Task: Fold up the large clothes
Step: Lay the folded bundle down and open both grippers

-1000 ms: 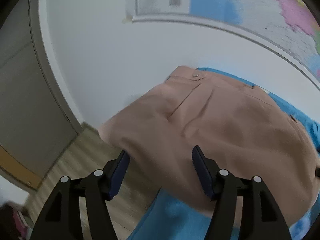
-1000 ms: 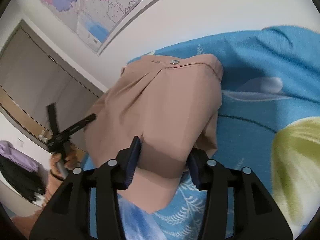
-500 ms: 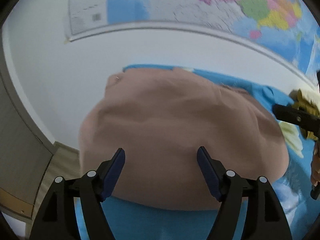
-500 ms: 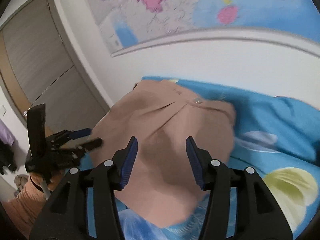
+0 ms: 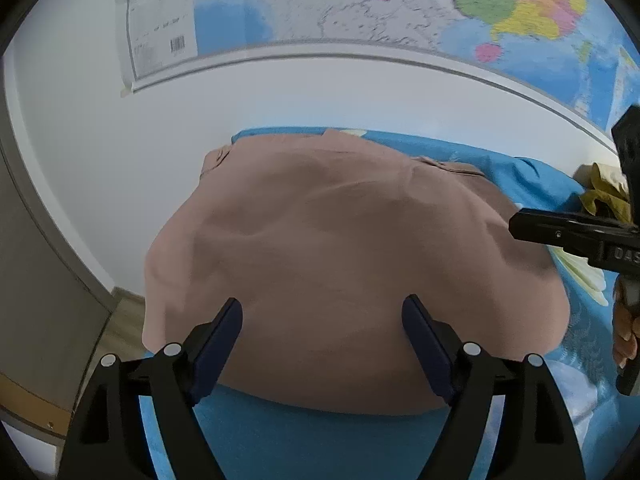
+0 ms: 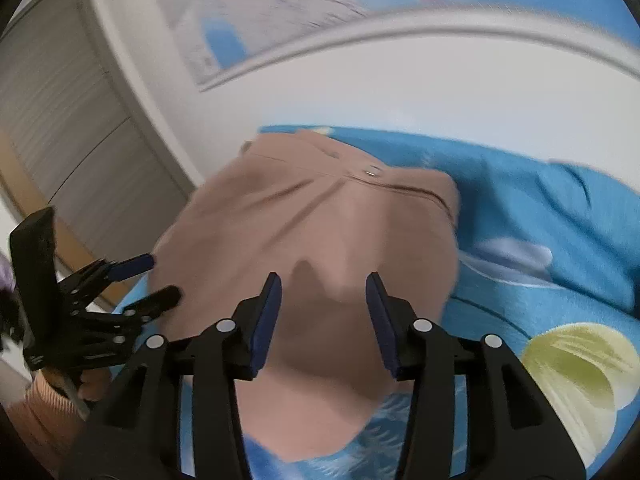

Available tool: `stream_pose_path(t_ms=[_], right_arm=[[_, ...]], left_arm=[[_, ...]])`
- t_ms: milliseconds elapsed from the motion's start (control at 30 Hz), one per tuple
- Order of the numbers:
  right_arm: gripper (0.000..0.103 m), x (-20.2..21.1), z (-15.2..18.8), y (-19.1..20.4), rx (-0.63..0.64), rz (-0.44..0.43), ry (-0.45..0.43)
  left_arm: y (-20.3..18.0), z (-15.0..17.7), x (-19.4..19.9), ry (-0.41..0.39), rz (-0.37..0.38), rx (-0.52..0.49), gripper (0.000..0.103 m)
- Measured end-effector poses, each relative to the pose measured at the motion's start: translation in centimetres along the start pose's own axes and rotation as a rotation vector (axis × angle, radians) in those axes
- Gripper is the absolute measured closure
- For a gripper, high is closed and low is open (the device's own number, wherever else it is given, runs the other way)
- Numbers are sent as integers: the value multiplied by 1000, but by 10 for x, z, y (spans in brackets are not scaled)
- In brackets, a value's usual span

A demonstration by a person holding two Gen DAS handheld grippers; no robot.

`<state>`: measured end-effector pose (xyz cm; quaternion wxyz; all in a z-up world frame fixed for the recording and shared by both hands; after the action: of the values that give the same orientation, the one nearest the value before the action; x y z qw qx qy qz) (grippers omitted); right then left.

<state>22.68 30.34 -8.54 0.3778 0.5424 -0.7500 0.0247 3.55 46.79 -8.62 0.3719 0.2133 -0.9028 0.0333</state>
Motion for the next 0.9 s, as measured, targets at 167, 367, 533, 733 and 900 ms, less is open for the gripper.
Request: stream_pose_path(t_ms=[167,367,533,733,900], right_arm=[[56,9,2,26,92,-10,-5],[56,9,13,33,126,-20,20],[58,-1,33,29,149,11,68],[57,-1,50,15,130,37,100],[55,10,53,17,132,30,85]], left_arm=[[-13,-1,13,-29,1,-19,23],[-17,0,15,-23,22,-4,23],[-18,3,13,-8,22,-3,23],[-18,4,9,9,31,4,23],[-16,-15,10,-15,27,26,23]])
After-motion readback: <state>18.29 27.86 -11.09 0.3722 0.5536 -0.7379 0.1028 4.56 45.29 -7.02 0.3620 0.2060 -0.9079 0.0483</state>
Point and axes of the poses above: each gripper's, at about its wrist camera, not at the fingertips, and x roughly against the way its jaws point, y to its left, z to its underside, the point moved 5 cm from there along -x, roughly the way its jaws point, and after that the axes turned 7 degrees about -z, right-handed, at the moved point
